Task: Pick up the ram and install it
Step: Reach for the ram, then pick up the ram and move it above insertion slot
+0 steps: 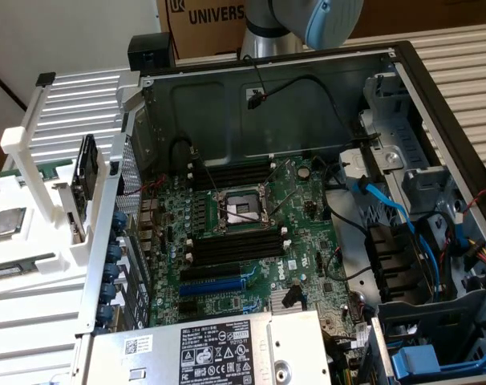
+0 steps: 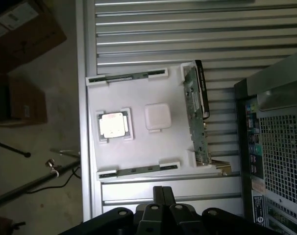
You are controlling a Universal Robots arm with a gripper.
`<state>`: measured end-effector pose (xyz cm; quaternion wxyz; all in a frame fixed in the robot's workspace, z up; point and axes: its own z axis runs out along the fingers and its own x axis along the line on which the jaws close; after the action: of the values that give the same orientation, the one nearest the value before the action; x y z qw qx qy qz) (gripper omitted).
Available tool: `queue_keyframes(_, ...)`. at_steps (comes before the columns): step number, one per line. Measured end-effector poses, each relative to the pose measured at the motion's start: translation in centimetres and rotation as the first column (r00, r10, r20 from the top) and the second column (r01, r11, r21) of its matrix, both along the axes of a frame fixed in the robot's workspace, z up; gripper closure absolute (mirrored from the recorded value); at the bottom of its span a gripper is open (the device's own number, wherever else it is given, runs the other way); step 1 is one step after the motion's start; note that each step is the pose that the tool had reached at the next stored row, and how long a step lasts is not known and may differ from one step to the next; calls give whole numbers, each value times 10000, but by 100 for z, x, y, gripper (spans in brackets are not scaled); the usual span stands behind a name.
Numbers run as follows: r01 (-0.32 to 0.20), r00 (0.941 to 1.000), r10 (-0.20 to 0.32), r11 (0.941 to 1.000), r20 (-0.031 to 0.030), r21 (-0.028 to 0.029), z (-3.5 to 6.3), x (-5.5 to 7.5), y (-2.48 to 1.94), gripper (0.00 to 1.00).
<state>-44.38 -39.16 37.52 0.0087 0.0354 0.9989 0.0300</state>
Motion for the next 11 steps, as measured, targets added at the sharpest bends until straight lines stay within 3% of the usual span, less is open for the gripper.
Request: queue_keyframes(11,1,10000,-1,10000,0,0,0,-11,7,90)
